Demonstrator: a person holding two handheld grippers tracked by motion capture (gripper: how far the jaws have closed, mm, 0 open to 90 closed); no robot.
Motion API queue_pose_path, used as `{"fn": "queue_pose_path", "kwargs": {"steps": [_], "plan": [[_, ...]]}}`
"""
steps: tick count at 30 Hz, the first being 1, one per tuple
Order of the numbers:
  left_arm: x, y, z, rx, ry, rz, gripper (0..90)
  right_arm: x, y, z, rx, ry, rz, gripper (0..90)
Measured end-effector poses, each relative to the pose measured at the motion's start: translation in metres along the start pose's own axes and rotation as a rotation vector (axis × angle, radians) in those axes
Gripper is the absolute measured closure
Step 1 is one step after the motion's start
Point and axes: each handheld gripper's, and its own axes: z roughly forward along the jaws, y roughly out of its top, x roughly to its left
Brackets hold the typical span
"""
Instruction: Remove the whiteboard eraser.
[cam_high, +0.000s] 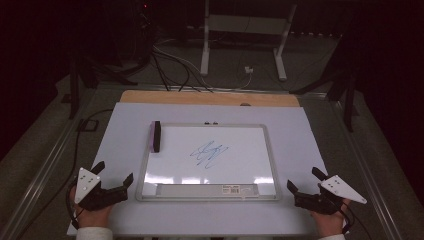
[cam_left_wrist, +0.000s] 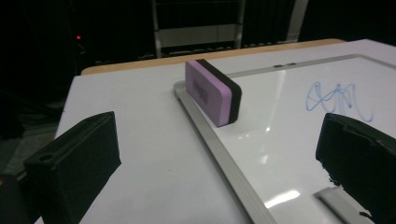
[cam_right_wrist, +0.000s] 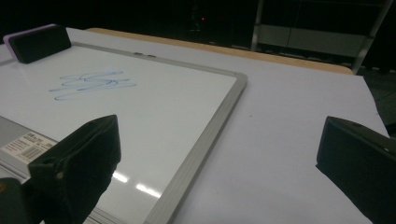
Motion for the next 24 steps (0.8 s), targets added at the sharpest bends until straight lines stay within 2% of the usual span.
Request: {"fn": "queue_pose_path", "kwargs": {"steps": [5,10,17,21,24], "plan": [[0.002,0.003,-0.004,0.003,0.029,-0.037,0.5,0.002,0.0,0.003,0.004,-0.03,-0.046,0.2],[0.006,0.004,-0.008,0.006,0.054,-0.06,0.5,0.001,0.0,0.008,0.005,-0.044,-0.053,0.2],[0.008,0.01,-0.009,-0.002,0.055,-0.081,0.5,0.004,0.001,0.009,-0.014,-0.054,-0.057,0.2],[0.009,0.013,-0.008,-0.001,0.058,-0.086,0.6,0.006,0.004,0.01,-0.031,-0.05,-0.039,0.2],[0.01,0.014,-0.008,0.006,0.064,-0.092,0.6,0.008,0.004,0.011,-0.018,-0.028,-0.047,0.2]]}}
